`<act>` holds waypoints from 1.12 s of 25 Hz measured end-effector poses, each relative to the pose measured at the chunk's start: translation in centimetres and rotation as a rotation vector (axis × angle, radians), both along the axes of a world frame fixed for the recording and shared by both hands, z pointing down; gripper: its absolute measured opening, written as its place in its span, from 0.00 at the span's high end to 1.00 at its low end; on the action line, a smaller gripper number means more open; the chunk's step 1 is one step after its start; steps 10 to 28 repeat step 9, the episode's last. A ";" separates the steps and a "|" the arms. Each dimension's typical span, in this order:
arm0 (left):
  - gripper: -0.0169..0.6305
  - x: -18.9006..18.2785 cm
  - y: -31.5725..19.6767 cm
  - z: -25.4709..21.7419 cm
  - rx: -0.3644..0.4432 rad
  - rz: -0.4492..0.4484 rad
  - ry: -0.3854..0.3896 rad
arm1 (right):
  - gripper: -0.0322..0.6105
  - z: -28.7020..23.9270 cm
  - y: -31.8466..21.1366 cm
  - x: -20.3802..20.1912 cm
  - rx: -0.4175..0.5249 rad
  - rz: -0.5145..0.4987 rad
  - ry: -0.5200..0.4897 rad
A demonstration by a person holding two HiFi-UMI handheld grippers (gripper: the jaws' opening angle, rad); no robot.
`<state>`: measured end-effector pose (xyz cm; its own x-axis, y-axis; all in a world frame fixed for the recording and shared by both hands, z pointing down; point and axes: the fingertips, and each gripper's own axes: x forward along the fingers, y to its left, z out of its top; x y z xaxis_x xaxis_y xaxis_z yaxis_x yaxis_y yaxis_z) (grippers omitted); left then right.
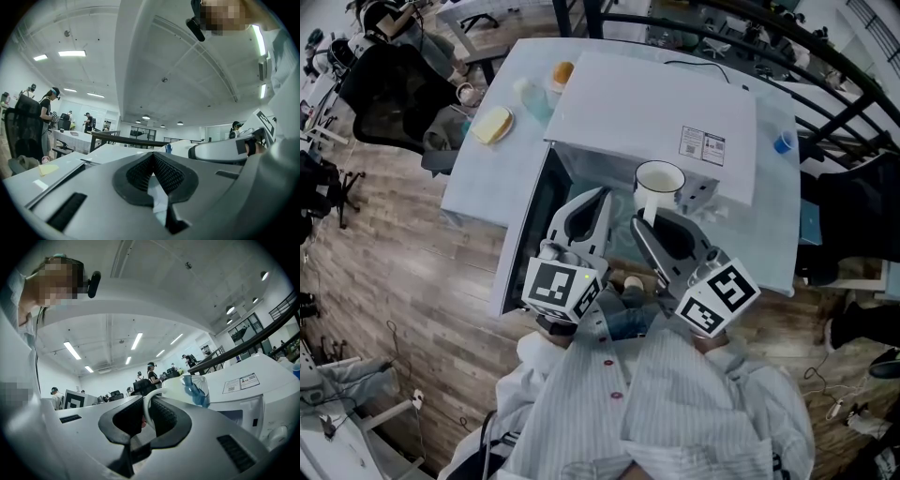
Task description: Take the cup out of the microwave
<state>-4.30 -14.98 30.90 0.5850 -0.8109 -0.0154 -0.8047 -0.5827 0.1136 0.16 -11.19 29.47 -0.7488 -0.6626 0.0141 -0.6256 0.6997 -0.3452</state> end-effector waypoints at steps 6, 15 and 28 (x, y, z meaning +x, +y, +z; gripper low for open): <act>0.96 0.2 0.4 -0.1 0.000 0.013 -0.001 | 0.84 0.0 0.7 0.0 0.003 0.007 0.007; 0.96 0.2 0.5 -0.2 -0.002 0.014 0.001 | 0.84 0.0 1.0 -0.1 0.003 0.006 0.008; 0.96 0.2 0.5 -0.2 -0.002 0.014 0.001 | 0.84 0.0 1.0 -0.1 0.003 0.006 0.008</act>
